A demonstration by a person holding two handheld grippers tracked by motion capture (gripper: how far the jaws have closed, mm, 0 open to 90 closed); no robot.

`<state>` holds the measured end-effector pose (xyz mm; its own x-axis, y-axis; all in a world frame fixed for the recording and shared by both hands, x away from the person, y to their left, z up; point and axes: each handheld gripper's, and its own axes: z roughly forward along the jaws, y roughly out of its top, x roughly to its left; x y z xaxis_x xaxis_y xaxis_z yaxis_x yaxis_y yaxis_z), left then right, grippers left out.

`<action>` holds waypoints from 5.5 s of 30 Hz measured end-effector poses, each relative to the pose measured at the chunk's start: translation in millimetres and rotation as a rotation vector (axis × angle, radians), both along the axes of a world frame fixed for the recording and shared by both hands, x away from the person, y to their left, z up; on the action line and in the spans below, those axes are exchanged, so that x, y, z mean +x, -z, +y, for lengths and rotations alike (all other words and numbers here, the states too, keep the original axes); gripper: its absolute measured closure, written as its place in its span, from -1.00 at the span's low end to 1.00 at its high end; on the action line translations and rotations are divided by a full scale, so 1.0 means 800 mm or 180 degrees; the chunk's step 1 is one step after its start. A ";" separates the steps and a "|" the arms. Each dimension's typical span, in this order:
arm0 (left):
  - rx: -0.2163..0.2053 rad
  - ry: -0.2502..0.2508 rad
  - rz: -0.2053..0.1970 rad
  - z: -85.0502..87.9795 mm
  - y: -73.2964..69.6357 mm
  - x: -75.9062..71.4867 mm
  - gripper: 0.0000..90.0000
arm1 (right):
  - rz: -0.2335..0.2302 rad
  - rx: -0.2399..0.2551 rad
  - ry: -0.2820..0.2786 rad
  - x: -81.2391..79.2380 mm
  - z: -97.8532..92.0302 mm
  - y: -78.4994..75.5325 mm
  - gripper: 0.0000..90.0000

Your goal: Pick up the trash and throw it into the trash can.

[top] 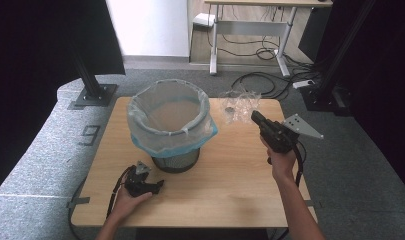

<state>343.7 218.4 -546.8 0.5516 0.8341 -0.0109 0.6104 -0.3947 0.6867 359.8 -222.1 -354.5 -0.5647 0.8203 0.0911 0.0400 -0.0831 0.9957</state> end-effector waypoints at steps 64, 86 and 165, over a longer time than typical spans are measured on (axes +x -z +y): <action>0.0010 -0.0030 -0.0004 -0.001 0.000 0.000 -0.67 | -0.0225 0.0038 -0.0307 0.002 0.075 -0.030 0.96; 0.0012 -0.0032 -0.0007 -0.001 0.000 0.000 -0.67 | -0.0374 0.0040 -0.0376 -0.006 0.092 -0.058 0.96; 0.0004 -0.0039 -0.0005 -0.002 0.000 0.000 -0.67 | 0.0017 -0.0575 -0.0162 -0.001 0.116 0.000 -0.32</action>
